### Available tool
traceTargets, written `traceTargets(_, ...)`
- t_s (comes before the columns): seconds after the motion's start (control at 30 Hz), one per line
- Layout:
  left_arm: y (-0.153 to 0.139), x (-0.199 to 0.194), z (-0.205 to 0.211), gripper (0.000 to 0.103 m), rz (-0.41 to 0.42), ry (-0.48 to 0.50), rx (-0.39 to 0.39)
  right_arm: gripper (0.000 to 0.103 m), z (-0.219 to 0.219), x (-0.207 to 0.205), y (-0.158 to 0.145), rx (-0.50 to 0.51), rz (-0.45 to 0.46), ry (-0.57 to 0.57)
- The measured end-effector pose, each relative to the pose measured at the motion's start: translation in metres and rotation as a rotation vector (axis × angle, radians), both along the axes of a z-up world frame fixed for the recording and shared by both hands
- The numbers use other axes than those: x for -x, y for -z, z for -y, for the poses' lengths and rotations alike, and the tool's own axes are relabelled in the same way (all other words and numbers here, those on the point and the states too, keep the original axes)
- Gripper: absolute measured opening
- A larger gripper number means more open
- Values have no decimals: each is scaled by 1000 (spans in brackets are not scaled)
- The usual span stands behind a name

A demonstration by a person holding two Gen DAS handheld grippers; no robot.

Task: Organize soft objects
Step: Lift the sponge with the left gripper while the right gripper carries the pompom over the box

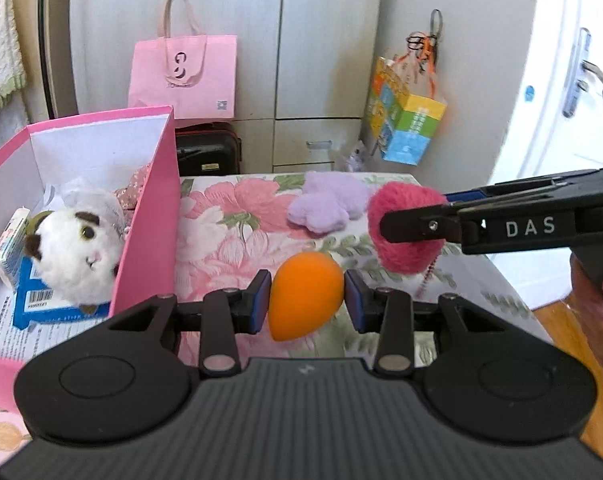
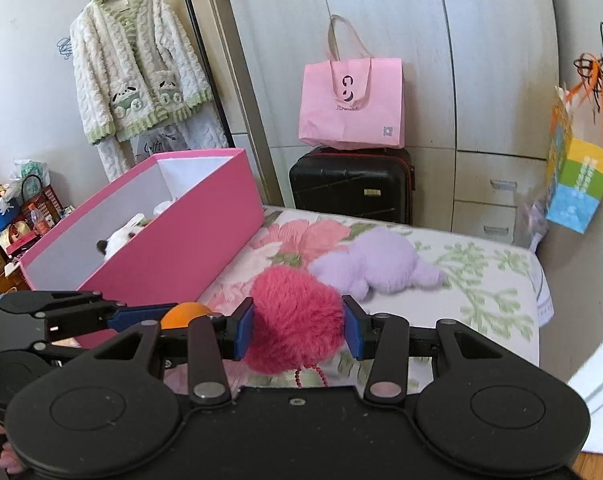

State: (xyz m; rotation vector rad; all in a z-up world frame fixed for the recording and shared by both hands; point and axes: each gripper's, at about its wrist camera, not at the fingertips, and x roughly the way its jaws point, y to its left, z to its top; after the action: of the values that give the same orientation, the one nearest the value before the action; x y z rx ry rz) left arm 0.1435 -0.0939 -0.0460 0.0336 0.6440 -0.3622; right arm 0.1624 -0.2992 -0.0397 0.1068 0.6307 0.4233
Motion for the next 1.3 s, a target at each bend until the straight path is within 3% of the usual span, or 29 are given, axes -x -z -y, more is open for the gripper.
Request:
traceTargets(0.57,3,50,-16,38,-66,122,-8,51,-20,74,-2,55,-14,-14)
traceTargets(0.83,8,63,-30,38,-131,187,-24,51,-31,97,7,47,-109,-52)
traceTargets(1.0,7,73,-46,38,-155,216,-41,52,-40,107,15,10,-179,-74)
traceTargets(1.3,-13,87,-88,38,-208,271,-51,52,-68,116,2,-71,-211,-189)
